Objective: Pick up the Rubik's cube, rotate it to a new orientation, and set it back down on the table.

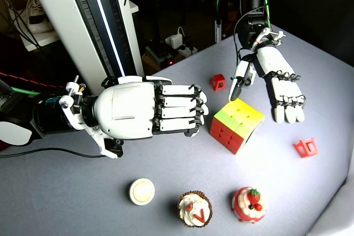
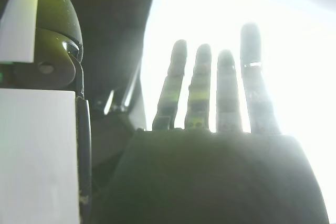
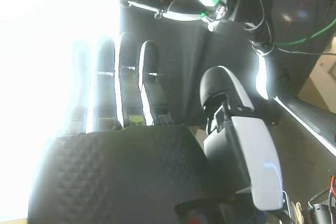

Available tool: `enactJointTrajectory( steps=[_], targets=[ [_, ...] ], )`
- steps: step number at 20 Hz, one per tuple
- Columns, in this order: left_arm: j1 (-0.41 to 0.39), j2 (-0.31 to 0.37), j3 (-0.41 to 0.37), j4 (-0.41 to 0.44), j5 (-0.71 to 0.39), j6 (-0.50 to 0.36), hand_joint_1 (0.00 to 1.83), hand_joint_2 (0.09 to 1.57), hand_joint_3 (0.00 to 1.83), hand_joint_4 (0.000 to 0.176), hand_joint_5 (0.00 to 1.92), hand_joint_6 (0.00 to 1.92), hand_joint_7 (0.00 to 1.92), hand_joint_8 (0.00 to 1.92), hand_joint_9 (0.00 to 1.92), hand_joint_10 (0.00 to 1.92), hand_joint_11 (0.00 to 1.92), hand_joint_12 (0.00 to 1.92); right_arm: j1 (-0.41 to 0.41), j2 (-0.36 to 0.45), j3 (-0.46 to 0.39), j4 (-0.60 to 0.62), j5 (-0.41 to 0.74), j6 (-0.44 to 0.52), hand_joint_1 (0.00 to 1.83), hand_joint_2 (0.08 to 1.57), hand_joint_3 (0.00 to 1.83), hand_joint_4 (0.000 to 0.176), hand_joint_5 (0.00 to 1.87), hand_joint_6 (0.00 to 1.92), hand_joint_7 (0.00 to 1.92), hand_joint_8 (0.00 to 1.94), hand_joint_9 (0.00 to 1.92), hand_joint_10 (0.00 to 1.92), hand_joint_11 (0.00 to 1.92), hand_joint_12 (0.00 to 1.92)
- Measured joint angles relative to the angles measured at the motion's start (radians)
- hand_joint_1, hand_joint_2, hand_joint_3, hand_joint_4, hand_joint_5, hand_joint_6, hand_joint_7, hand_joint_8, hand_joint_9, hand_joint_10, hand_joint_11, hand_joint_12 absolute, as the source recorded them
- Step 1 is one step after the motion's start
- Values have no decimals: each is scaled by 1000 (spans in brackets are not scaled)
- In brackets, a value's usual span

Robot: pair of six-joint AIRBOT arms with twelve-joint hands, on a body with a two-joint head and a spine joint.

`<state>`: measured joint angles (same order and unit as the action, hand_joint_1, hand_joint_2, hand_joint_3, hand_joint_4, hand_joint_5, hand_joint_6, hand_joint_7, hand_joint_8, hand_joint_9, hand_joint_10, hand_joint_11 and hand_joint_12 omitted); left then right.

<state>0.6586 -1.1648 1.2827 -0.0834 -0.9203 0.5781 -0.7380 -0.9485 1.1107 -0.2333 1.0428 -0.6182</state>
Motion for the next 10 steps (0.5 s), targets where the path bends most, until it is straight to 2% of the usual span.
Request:
enactJointTrajectory(
  steps=[1,2,3,4,5,6,7,9,10],
  targets=[
    [7,10,-9,4,-20,6,406,897,0,127,0,0,0,0,0,0,0,0,0,6,-3,5,-2,0,0,1377,0,0,0,578,101,321,0,931,0,1537],
    [10,31,-28,4,-41,19,336,883,0,134,0,0,0,0,0,0,0,0,0,15,-11,13,2,0,0,1346,0,0,8,459,104,205,0,753,0,1332],
    [11,48,-42,5,-66,35,320,918,0,158,0,0,0,0,0,0,0,0,0,24,-14,21,2,0,0,1328,0,0,15,334,96,112,0,586,0,1104],
    [14,57,-48,4,-87,39,320,918,0,158,0,0,0,0,0,0,0,0,0,27,-18,29,3,0,0,1328,0,0,15,334,96,112,0,586,0,1104],
    [23,70,-55,0,-129,48,33,840,0,175,0,0,0,0,0,0,7,4,0,35,-26,46,3,0,0,1277,0,0,1,64,10,16,18,161,0,184],
    [34,84,-68,-7,-150,56,6,911,0,170,0,0,0,0,0,0,1,0,0,43,-31,55,6,0,0,1264,0,0,0,12,1,2,3,31,0,36],
    [47,95,-79,-12,-172,67,0,989,0,153,0,0,0,0,0,0,0,0,0,55,-40,73,7,0,0,1267,0,0,0,2,0,0,0,5,0,6],
    [68,116,-102,-9,-204,84,0,1000,0,174,0,0,0,0,0,0,0,0,-11,67,-47,112,18,0,0,1254,0,0,0,0,0,0,0,0,0,0],
    [74,124,-107,-10,-220,93,0,975,0,176,0,0,0,0,0,0,0,0,-16,72,-47,121,19,0,0,1263,0,0,0,0,0,0,0,0,0,0]
  ],
)
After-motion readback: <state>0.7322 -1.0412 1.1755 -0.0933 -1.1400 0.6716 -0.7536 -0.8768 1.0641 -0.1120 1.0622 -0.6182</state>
